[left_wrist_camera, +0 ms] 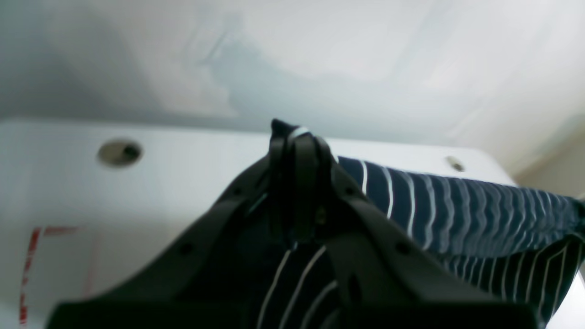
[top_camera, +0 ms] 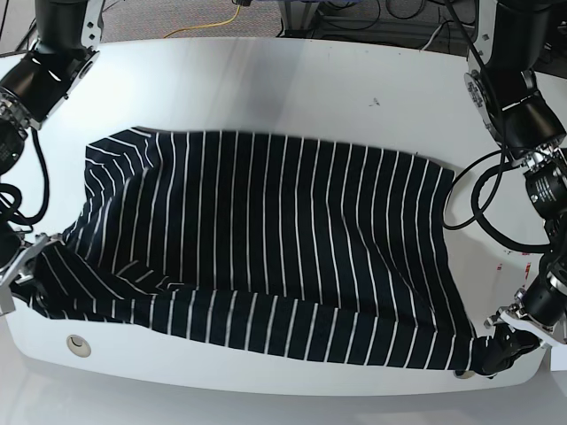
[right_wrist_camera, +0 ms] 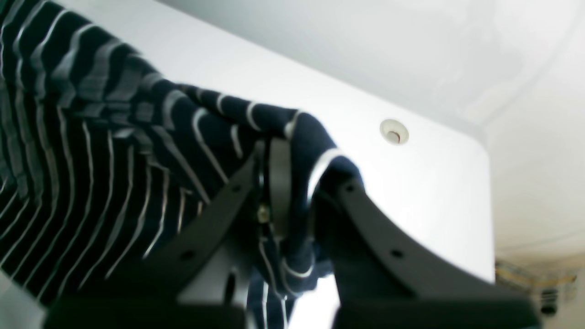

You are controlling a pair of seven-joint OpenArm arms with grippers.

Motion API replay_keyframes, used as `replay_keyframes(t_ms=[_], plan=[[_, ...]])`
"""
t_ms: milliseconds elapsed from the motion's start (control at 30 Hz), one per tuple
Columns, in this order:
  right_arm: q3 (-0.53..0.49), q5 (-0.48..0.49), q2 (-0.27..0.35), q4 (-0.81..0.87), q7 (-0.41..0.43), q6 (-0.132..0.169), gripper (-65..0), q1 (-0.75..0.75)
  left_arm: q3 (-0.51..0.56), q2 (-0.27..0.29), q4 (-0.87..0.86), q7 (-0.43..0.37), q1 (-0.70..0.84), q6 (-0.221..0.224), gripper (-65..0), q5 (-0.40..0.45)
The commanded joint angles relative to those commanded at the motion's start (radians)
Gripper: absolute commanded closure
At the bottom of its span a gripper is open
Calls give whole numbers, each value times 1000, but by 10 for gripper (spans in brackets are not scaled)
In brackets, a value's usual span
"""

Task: Layout the t-shirt on the table in an organized manner, then fold the t-shirt properly
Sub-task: 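Lower the shirt onto the table, laying it flat between both grippers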

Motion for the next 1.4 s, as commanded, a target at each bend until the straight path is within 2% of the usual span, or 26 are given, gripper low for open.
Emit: replay_keyframes(t_ms=[267, 367, 600, 700, 933, 1100, 1133, 1167, 1200, 1233, 1267, 1300, 1333, 1367, 1400], plan=[[-121, -100, 0, -204, 126, 0, -3, 81, 32, -6, -160, -146, -9, 0, 0, 58], [-149, -132, -3, -264, 144, 0, -5, 129, 38, -6, -167, -149, -21, -2, -1, 72], [-206, -216, -6, -385, 250, 0, -6, 199, 37, -2, -161, -149, -21, -2, -72, 97], [-224, -235, -6, -420, 259, 0, -6, 218, 37, 0, -161, -149, -21, -2, -88, 97], [-227, -249, -29, -522, 270, 0, -8, 299, 37, 0, -163, -149, -21, -2, -101, 97], [-293, -338, -46, -589, 324, 0, -16, 381, 37, 0, -163, -149, -21, -2, -101, 97], [-313, -362, -48, -603, 330, 0, -33, 399, 38, 0, -163, -149, -21, -2, -101, 97], [-338, -385, -48, -620, 333, 0, -94, 419, 38, -2, -163, -149, -21, -2, -101, 98], [-339, -391, -48, -624, 333, 0, -125, 422, 38, -3, -163, -149, -21, 0, -103, 98], [-342, -399, -49, -629, 331, 0, -201, 425, 38, -5, -167, -149, -25, 0, -103, 98], [-342, -400, -49, -628, 331, 0, -309, 425, 38, -8, -170, -149, -28, 0, -103, 98], [-342, -400, -49, -628, 331, 0, -344, 423, 38, -9, -170, -149, -28, 0, -104, 98], [-342, -397, -48, -628, 331, 0, -468, 413, 38, -23, -170, -149, -28, 0, -119, 98], [-342, -397, -44, -626, 331, 0, -560, 405, 38, -32, -170, -149, -28, 0, -146, 98], [-342, -397, -43, -623, 331, 0, -623, 400, 38, -38, -170, -149, -28, 0, -169, 97]])
